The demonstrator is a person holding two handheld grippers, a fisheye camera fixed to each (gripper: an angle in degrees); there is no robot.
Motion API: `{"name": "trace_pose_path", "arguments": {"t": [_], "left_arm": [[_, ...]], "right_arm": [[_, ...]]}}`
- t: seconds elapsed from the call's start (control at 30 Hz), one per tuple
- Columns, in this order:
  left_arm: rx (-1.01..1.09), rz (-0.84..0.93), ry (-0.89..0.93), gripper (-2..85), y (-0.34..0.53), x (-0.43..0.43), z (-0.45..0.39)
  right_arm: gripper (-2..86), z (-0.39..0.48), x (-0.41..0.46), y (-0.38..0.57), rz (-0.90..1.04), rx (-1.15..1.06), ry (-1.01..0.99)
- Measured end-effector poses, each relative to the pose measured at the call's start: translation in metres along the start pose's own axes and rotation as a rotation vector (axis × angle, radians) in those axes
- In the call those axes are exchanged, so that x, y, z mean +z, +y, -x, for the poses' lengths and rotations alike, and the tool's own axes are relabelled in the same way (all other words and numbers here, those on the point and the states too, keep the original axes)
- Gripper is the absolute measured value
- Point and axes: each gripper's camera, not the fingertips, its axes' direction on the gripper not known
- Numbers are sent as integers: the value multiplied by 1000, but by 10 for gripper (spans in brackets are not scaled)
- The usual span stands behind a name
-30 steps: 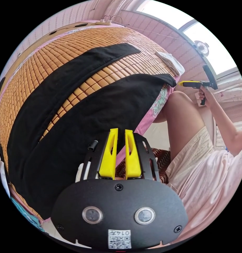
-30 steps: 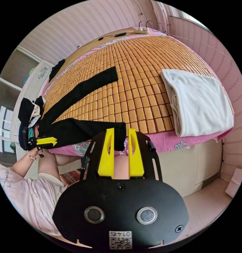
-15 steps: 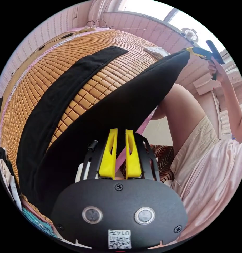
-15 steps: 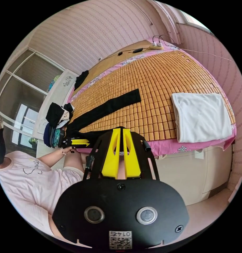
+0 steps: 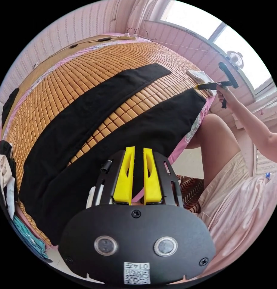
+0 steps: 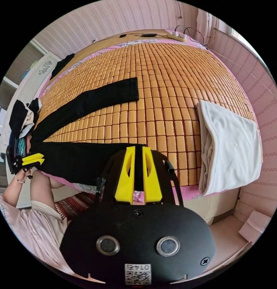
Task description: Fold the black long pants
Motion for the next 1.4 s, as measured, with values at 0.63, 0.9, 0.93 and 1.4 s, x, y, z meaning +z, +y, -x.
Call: {"name": "trace_pose_path", "arguments": {"t": [0.63, 0.9, 0.93, 1.4], "left_arm": [[-600, -158, -181, 40, 170, -79, 156], [-942, -280, -275, 41, 354, -132, 194], [-974, -291, -284, 42, 379, -135, 195], [-926, -327, -356, 69, 490, -140, 238]], "right_arm": [[-5, 137, 47, -167, -10, -132, 153], [-2, 169, 50, -196, 28, -9, 214], [-1, 175, 47, -200, 30, -8, 229], [65, 835, 63, -229, -139, -1247, -115]]}}
